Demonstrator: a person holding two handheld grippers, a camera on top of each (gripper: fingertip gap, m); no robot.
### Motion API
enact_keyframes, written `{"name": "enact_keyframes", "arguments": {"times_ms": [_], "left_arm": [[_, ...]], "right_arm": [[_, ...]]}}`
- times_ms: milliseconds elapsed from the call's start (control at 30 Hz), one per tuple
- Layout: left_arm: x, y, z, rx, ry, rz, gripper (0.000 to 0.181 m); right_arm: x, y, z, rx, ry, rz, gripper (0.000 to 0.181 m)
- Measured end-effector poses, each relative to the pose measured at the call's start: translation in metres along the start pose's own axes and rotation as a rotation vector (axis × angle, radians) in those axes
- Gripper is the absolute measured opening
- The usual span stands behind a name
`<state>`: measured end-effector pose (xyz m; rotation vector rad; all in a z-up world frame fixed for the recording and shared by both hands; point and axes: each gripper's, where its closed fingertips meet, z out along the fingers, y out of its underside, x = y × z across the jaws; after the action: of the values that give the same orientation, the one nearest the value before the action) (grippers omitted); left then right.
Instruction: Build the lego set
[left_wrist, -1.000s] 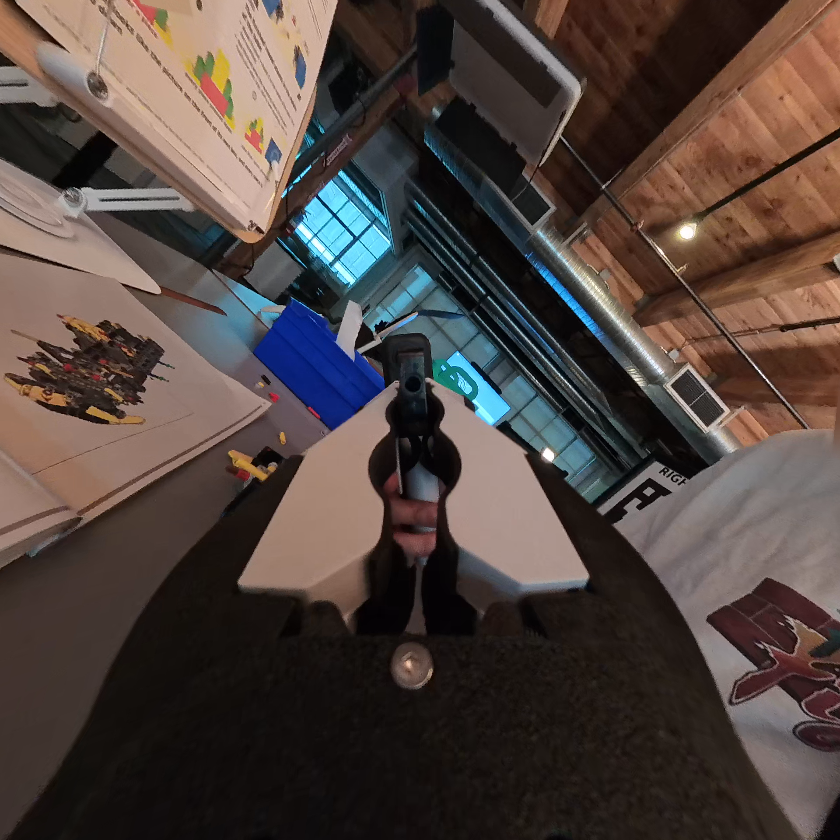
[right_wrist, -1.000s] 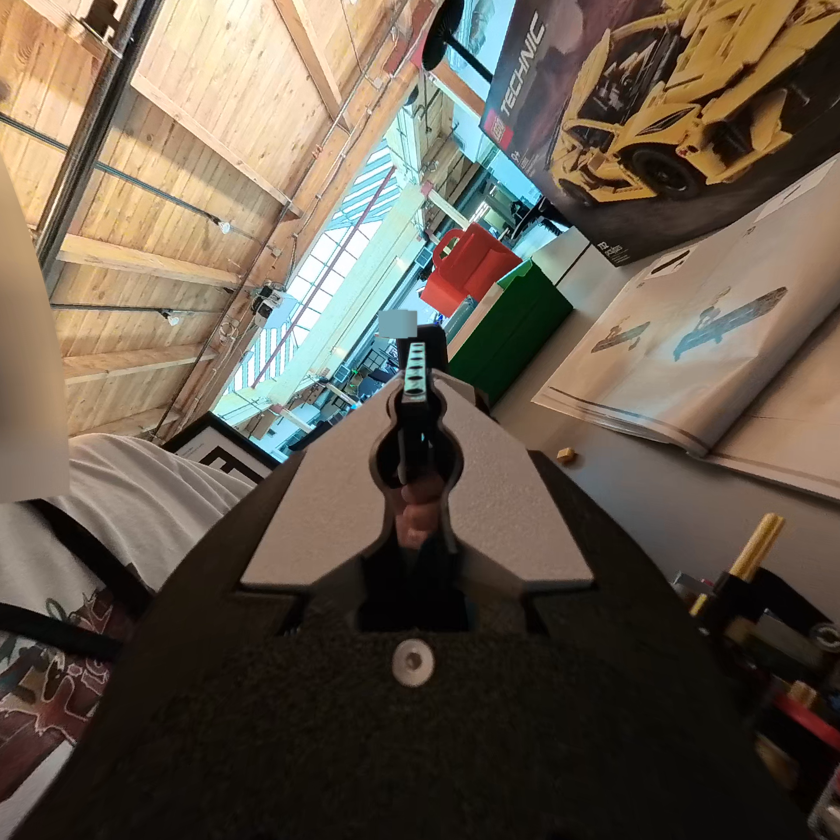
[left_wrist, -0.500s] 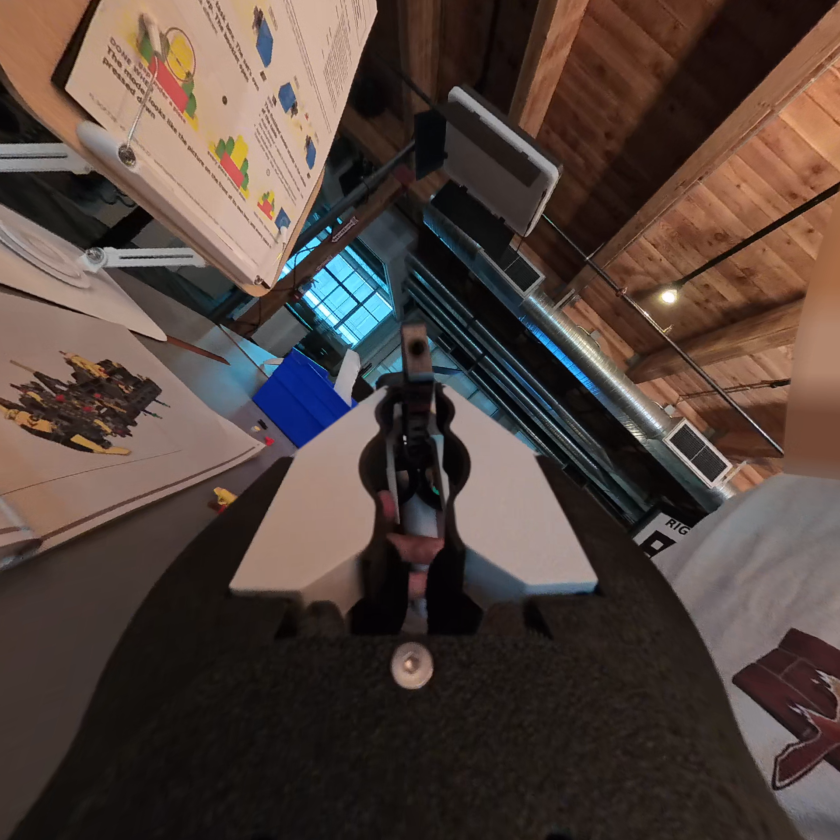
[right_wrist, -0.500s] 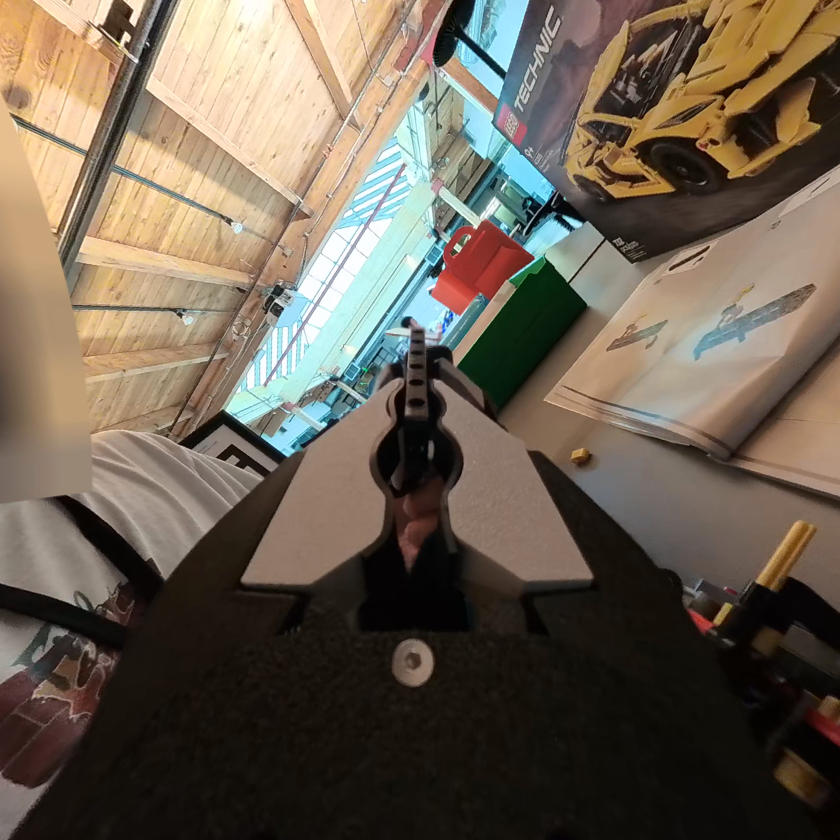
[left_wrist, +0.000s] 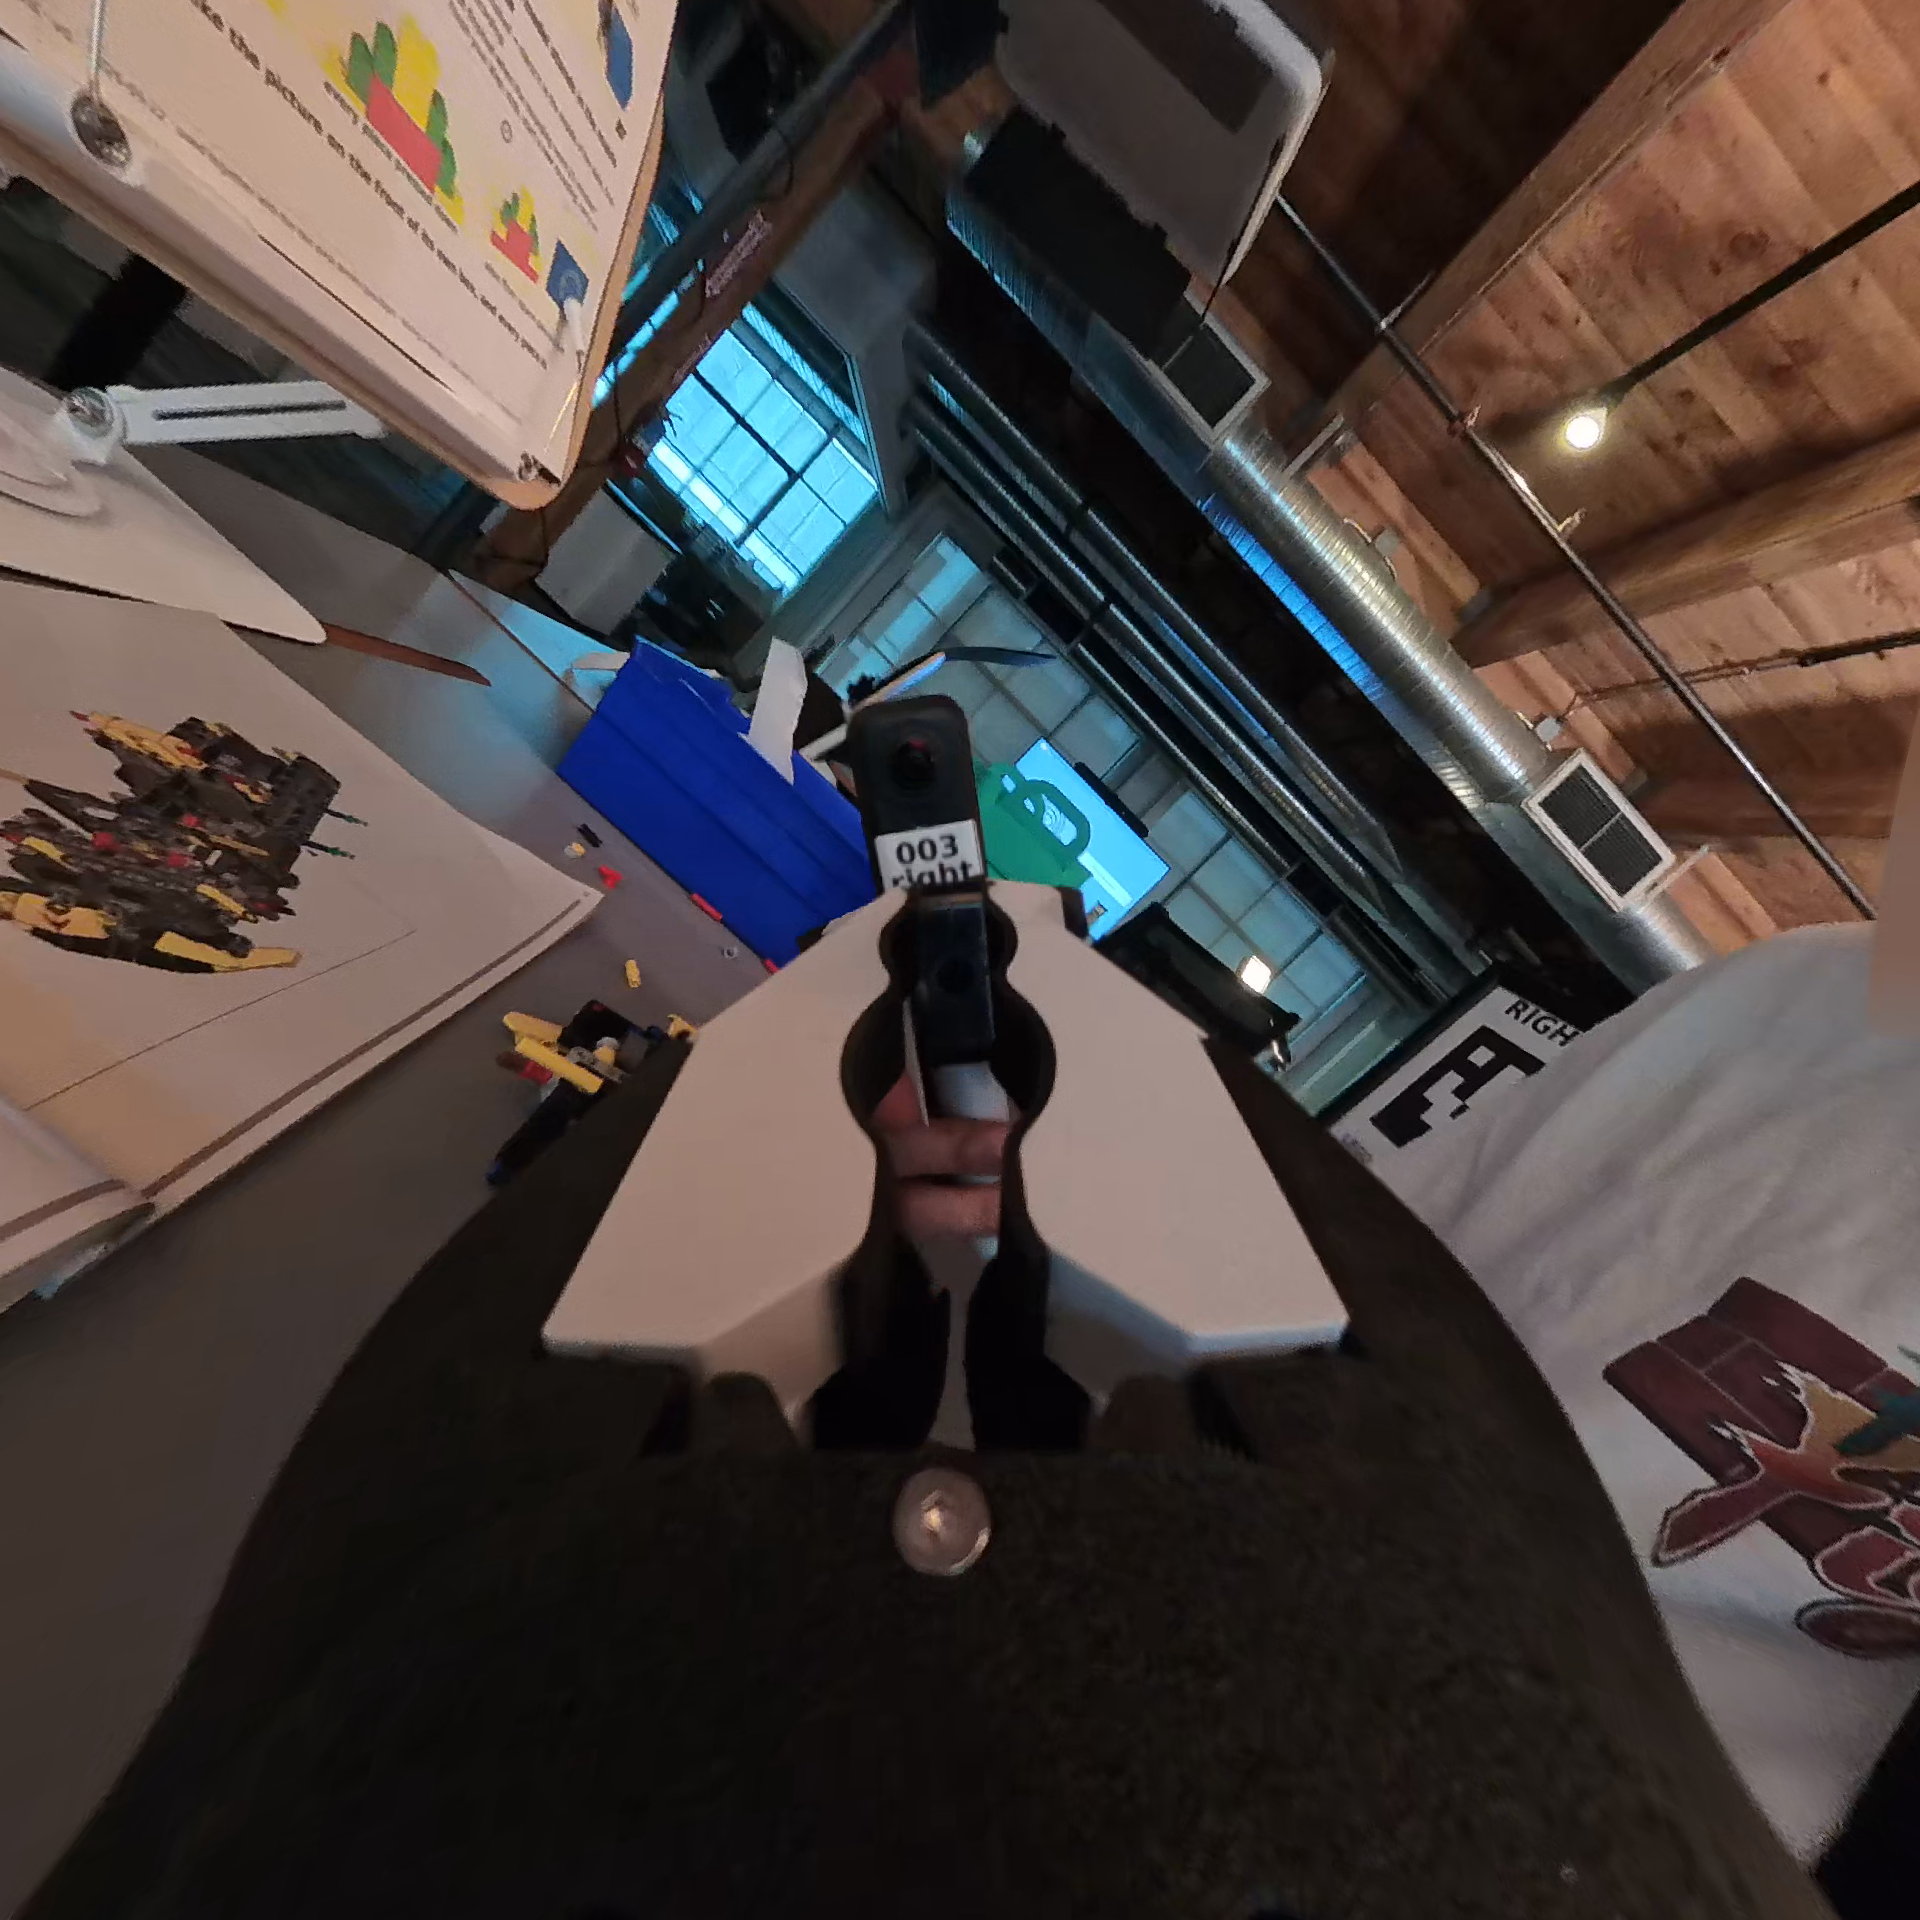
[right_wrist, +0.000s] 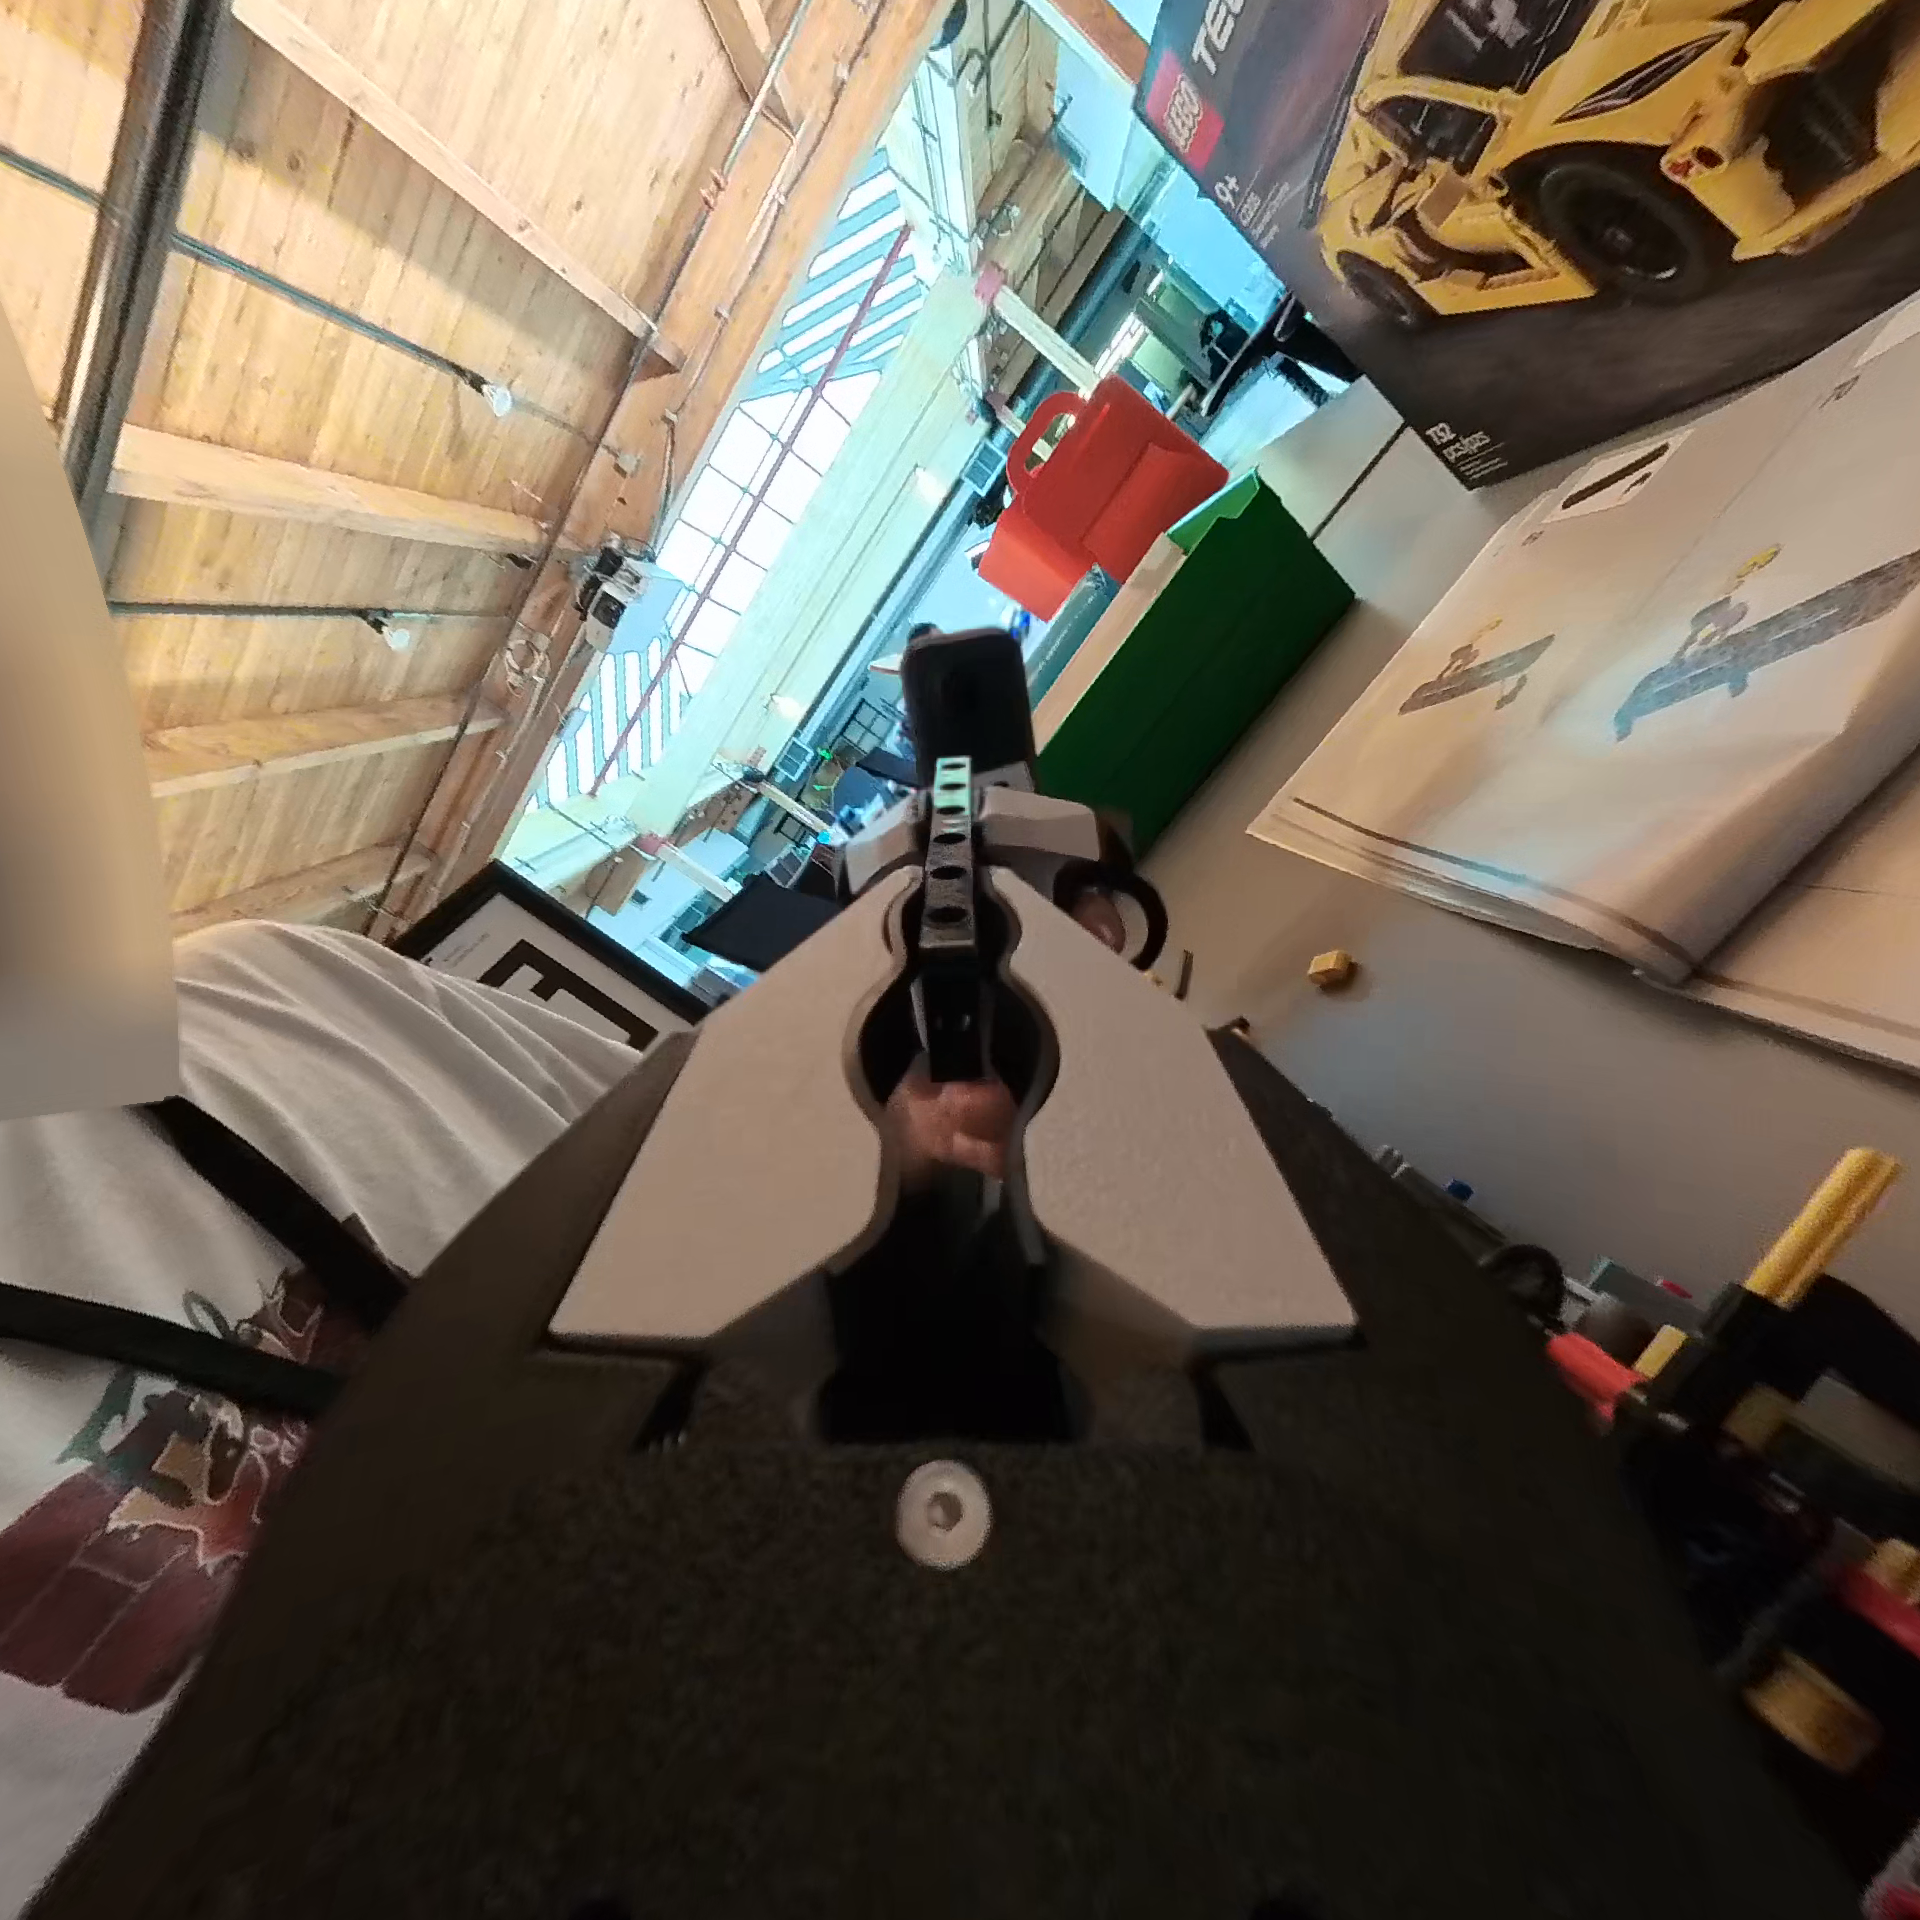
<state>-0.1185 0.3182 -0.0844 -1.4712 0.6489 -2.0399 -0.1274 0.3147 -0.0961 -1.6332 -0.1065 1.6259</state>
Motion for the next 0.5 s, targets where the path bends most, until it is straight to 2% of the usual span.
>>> {"name": "enact_keyframes", "arguments": {"times_ms": [167, 500], "left_arm": [[0.002, -0.009, 0.002, 0.128, -0.024, 0.019, 0.007], [0.005, -0.009, 0.001, 0.128, 0.001, 0.006, 0.007]], "right_arm": [[-0.003, -0.007, 0.002, 0.074, -0.031, 0.037, 0.007], [-0.003, -0.017, -0.008, 0.092, -0.008, -0.029, 0.013]]}}
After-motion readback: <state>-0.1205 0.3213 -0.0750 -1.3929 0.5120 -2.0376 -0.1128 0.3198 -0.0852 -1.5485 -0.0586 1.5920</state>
